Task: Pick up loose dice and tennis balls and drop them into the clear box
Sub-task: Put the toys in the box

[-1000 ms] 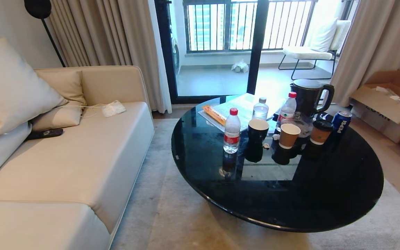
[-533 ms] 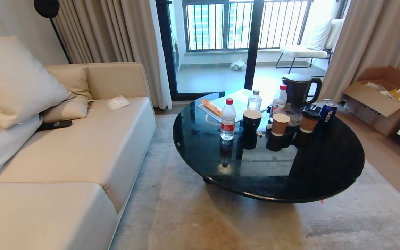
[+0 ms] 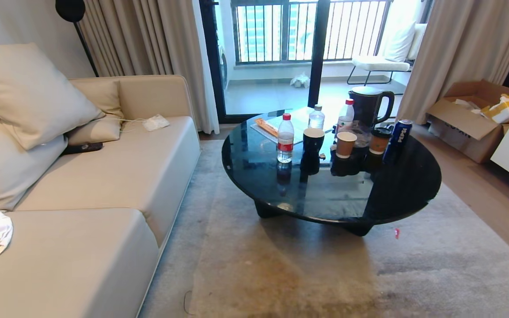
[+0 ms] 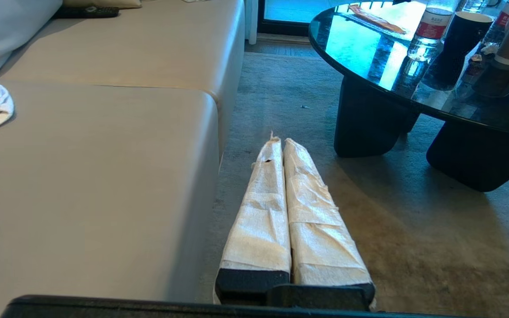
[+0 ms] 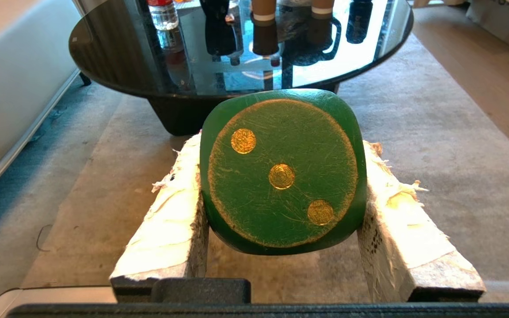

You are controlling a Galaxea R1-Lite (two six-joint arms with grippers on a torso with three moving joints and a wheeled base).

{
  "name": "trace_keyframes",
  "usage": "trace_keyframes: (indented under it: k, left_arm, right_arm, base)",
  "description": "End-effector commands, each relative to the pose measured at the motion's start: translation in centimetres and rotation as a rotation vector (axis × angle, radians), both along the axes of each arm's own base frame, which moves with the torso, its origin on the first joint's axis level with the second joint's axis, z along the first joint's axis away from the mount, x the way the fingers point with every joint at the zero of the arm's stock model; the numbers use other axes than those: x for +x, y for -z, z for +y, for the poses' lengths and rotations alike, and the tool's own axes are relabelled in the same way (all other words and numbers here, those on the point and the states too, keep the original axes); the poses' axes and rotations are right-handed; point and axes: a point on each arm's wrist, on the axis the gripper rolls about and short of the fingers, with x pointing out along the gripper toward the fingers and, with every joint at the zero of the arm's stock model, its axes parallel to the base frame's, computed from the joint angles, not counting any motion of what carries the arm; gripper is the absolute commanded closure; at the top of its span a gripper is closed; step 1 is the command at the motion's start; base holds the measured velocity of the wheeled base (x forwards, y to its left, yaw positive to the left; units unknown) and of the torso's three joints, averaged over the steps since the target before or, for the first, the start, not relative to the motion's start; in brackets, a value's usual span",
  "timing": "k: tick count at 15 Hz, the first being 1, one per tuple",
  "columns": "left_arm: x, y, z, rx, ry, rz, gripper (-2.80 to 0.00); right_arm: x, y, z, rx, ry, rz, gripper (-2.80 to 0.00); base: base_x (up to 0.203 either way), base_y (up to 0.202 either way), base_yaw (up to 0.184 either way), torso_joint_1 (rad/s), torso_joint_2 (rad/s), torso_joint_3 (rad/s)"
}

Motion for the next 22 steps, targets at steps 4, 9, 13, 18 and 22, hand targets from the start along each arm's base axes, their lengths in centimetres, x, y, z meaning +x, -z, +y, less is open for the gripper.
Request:
trace_keyframes:
  k: [4,9,13,18,22]
  left_arm:
    - [0.0,0.0,0.01,-0.011,-0.005,0.0,0.0]
    - [0.0,0.0,0.01,-0.013,-0.007,0.0,0.0]
    - [0.0,0.02,0.01,-0.021,-0.007,0.002,0.0]
    - [0.0,0.02,0.02,-0.024,-0.008,0.001,0.0]
    - [0.0,0.0,0.01,-0.021,-0.007,0.0,0.0]
  right_arm:
    - [0.01,0.0,0.0,0.0,0.0,0.001,0.0]
    - [0.0,0.0,0.0,0.0,0.0,0.0,0.0]
    - [0.01,-0.01,0.0,0.0,0.0,0.002,0.0]
    - [0.01,0.0,0.0,0.0,0.0,0.002,0.0]
    - [0.01,-0.01,0.0,0.0,0.0,0.002,0.0]
  base:
    - [-0.184,0.0,0.0,0.004,0.0,0.004]
    - [-0.183,0.0,0.0,0.003,0.0,0.004]
    - [-0.182,0.0,-0.001,0.003,0.0,0.004]
    - [-0.183,0.0,0.0,0.003,0.0,0.003]
    - [-0.184,0.0,0.001,0.001,0.0,0.004]
